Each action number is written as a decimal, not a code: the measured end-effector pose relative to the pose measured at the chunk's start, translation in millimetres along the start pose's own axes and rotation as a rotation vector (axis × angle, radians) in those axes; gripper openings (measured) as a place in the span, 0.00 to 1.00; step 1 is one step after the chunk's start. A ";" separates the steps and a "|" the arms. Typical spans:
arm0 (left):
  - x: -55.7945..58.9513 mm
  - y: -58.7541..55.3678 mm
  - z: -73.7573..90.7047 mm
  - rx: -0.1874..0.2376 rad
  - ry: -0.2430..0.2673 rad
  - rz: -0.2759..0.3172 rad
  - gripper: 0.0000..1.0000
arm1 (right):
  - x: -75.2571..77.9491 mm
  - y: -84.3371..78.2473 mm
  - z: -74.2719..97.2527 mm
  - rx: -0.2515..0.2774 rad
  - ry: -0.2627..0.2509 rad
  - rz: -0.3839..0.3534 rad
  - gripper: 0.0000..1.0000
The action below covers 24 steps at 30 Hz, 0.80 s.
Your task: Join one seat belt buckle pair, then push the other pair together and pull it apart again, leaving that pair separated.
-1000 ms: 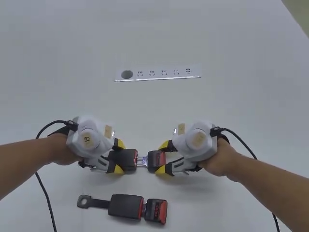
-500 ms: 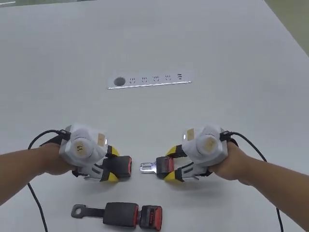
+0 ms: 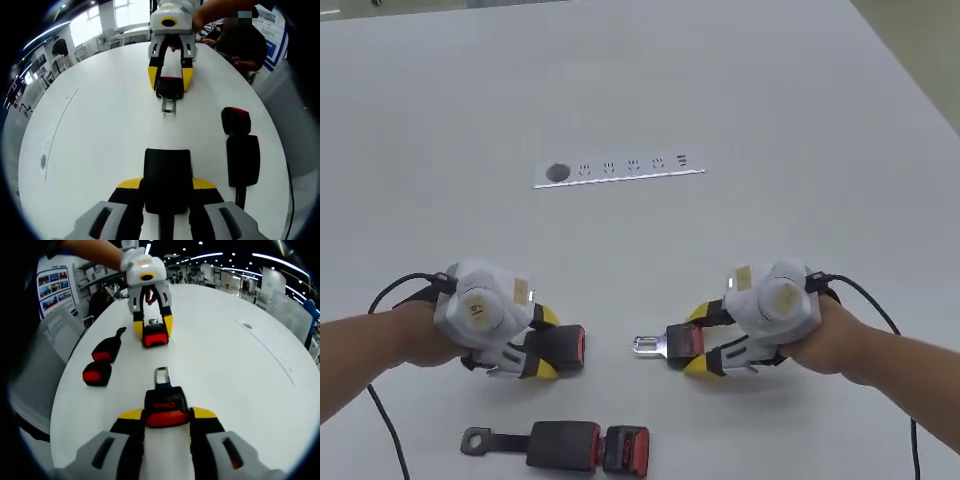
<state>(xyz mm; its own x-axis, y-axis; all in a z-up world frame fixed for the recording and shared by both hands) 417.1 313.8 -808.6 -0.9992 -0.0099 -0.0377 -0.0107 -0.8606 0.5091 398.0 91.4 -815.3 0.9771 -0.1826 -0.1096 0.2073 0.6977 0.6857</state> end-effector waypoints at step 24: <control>0.3 2.9 -1.2 -0.040 -0.001 -0.004 0.36 | 4.3 -26.6 23.8 -0.031 -0.032 -0.022 0.36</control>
<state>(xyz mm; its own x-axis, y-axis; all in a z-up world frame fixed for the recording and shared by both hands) 416.8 310.7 -808.1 -0.9992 -0.0061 -0.0389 -0.0131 -0.8801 0.4745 395.6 55.5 -816.9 0.9703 -0.2198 -0.1011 0.2307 0.7145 0.6605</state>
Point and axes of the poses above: the centre of the closed fingertips' face, and the gripper's own axes: z roughly backward along the fingers, x roughly to its right, y roughly out of its top, the point moved 6 cm from there along z, roughly backward along the fingers, and after that the axes turned 3 degrees about y, right-handed, at the moved point
